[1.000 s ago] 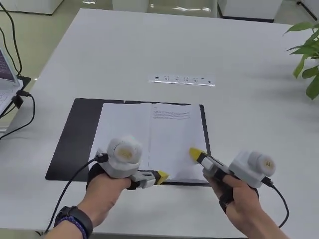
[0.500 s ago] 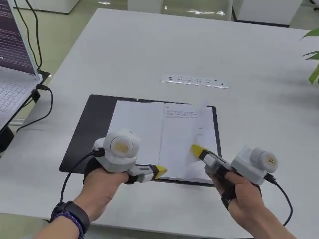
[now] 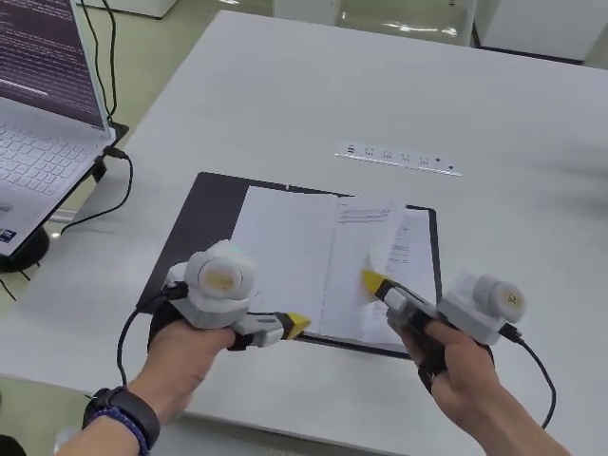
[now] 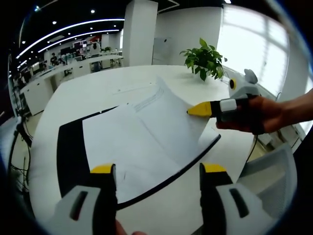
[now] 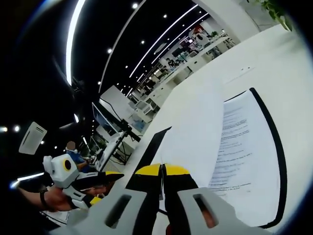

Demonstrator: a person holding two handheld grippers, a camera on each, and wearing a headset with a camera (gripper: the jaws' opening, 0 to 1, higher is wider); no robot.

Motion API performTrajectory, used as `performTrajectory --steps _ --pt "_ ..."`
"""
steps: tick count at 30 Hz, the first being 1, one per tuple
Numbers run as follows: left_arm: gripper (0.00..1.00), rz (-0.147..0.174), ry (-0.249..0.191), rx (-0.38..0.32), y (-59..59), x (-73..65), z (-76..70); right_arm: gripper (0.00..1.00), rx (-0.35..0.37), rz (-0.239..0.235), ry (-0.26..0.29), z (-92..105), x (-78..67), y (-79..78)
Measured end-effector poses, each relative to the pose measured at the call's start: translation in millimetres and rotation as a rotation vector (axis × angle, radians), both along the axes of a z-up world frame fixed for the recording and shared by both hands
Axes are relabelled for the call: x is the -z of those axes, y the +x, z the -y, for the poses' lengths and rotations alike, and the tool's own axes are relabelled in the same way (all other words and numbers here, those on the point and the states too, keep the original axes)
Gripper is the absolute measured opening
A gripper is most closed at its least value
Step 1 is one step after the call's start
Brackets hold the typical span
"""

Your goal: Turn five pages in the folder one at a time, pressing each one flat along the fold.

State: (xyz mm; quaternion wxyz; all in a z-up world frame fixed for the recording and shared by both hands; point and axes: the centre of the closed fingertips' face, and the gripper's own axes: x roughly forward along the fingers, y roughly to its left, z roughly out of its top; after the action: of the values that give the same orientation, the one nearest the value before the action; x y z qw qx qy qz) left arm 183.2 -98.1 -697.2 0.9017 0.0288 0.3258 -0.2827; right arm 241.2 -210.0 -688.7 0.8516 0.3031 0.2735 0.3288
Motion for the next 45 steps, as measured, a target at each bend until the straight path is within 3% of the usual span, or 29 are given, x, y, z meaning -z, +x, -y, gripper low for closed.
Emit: performTrajectory --steps 12,31,45 --pt "0.7 0.003 -0.001 -0.034 -5.7 -1.8 -24.1 0.0 -0.033 -0.014 0.017 -34.4 -1.2 4.2" --pt "0.71 0.012 -0.003 -0.085 -17.0 -1.3 -60.3 0.0 -0.133 -0.034 0.007 -95.5 6.3 -7.5" --pt "0.72 0.036 -0.011 -0.119 -20.1 -11.9 -78.3 0.0 -0.17 -0.05 0.002 -118.7 13.8 -15.5"
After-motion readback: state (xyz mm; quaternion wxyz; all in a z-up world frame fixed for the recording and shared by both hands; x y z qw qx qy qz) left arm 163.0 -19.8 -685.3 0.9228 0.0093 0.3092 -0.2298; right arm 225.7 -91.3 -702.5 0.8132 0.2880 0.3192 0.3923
